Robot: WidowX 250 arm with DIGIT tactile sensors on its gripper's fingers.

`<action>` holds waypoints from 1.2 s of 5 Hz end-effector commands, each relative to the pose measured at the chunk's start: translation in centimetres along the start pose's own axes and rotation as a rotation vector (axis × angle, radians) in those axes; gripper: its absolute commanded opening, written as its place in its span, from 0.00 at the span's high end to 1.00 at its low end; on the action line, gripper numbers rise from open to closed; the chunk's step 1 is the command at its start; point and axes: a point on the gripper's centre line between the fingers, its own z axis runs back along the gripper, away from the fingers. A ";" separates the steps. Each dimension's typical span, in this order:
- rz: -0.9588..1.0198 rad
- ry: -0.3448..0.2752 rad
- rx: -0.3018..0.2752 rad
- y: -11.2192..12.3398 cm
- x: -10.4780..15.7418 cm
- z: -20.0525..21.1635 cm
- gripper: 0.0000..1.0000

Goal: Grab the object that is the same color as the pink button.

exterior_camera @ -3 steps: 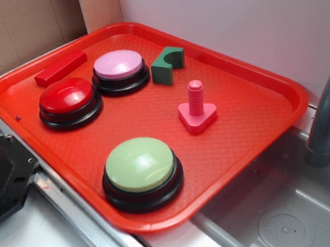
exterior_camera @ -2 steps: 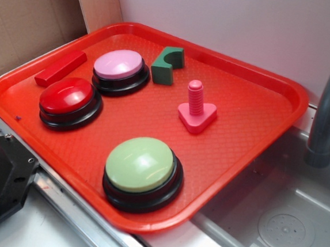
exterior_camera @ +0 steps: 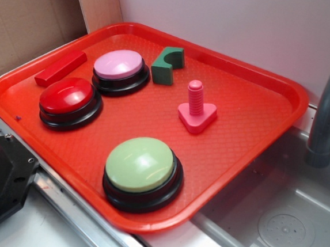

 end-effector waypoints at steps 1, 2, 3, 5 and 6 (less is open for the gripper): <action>-0.256 -0.110 -0.087 -3.6 8.0 -8.1 0.00; -0.285 -0.122 -0.060 -3.7 9.4 -10.9 0.00; -0.333 -0.105 -0.091 -4.5 9.8 -13.7 0.00; -0.399 -0.055 -0.062 -5.7 9.2 -16.5 0.00; -0.380 -0.026 -0.029 -4.8 8.8 -17.2 0.00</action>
